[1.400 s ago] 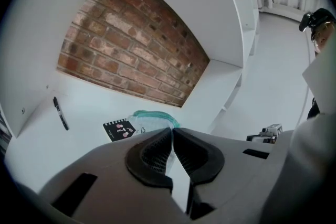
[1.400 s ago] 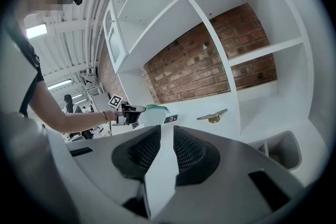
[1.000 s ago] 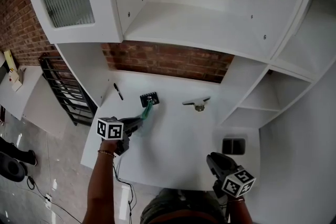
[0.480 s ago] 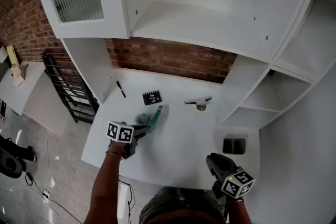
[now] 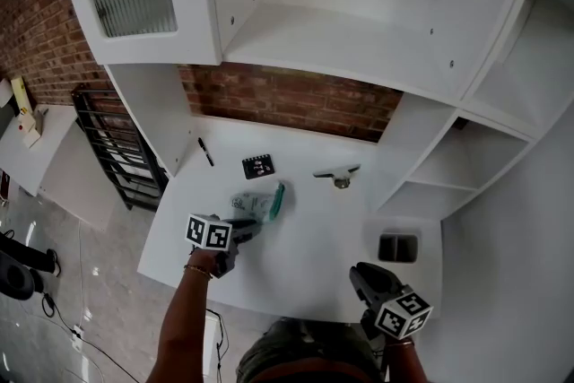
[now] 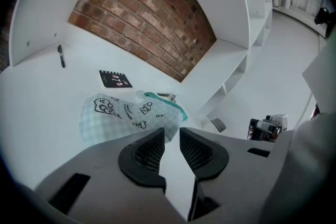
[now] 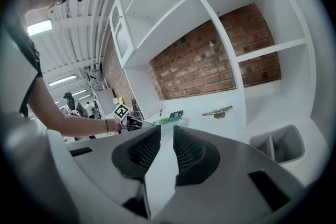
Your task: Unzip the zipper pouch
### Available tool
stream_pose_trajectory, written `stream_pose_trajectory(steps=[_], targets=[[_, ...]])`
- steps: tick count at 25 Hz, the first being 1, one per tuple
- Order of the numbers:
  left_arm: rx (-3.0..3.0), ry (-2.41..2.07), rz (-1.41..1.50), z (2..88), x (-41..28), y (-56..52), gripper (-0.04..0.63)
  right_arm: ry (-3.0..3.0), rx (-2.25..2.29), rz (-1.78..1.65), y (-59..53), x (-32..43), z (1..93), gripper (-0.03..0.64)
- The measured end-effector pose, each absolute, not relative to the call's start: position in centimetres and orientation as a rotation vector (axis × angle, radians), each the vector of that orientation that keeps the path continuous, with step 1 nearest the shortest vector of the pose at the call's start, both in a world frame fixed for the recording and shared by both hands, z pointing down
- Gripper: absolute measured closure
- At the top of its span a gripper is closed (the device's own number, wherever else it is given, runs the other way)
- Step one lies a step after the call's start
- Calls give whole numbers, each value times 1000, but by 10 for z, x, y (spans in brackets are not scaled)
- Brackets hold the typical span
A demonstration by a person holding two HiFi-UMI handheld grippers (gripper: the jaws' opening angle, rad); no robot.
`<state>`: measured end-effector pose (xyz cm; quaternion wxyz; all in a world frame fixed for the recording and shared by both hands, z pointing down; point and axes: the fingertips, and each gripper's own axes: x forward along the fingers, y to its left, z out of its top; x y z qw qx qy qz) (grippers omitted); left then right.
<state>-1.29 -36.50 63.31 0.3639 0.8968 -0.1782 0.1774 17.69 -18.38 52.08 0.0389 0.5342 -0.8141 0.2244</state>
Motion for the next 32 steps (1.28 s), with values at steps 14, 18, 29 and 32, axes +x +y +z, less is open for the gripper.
stream_pose_trajectory(steps=[14, 18, 29, 32], targets=[[2408, -587, 404, 598, -24, -321, 514, -2559, 1507, 624, -191, 165, 516, 543], [2433, -686, 370, 579, -37, -301, 515, -2580, 1446, 587, -193, 152, 516, 543], [2450, -1037, 296, 537, -90, -247, 562, -2606, 1363, 478, -207, 120, 508, 551], [2477, -1111, 374, 537, -102, -228, 577, -2627, 1353, 462, -211, 111, 504, 564]])
